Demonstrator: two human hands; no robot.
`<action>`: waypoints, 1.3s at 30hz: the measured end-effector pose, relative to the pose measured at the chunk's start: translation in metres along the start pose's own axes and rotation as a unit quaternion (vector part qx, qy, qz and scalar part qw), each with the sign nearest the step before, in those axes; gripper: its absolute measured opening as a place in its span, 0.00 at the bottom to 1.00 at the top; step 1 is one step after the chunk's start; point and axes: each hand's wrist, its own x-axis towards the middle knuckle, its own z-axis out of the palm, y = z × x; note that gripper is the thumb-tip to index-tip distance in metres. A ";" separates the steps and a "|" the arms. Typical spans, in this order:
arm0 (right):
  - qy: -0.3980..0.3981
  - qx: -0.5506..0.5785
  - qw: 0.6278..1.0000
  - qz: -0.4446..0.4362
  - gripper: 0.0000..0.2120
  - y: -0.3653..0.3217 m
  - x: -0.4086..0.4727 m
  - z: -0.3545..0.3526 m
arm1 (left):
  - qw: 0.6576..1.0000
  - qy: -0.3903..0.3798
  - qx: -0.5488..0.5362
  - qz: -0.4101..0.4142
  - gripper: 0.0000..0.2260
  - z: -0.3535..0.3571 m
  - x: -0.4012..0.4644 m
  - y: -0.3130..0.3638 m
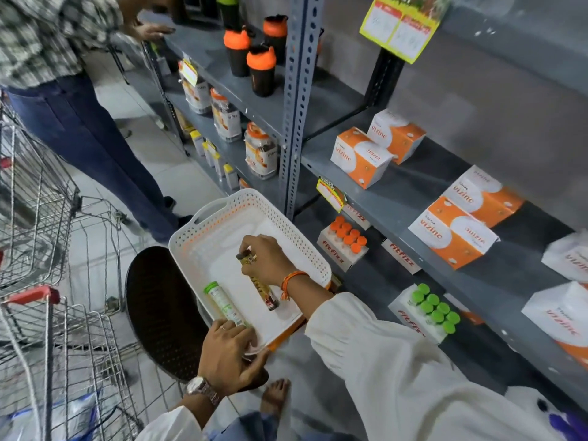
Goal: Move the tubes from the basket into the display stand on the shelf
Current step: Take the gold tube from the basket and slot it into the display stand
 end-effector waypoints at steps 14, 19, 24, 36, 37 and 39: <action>0.324 -0.051 0.944 -0.040 0.13 -0.023 -0.070 -0.178 | 0.971 0.193 -0.081 0.113 0.13 -0.059 0.140 0.083; 0.492 -0.038 0.868 -0.045 0.15 -0.042 -0.145 -0.269 | 0.939 0.273 -0.133 0.162 0.13 -0.096 0.219 0.169; 0.615 -0.112 0.780 -0.038 0.15 -0.074 -0.247 -0.357 | 0.894 0.330 -0.176 0.247 0.10 -0.137 0.283 0.272; 0.760 -0.278 0.587 -0.015 0.13 -0.109 -0.355 -0.512 | 0.893 0.271 -0.122 0.339 0.16 -0.140 0.372 0.377; 0.763 -0.287 0.580 -0.003 0.13 -0.107 -0.354 -0.519 | 0.891 0.278 -0.111 0.341 0.16 -0.139 0.372 0.376; 0.762 -0.299 0.574 0.018 0.14 -0.101 -0.350 -0.528 | 0.886 0.289 -0.088 0.352 0.16 -0.138 0.374 0.373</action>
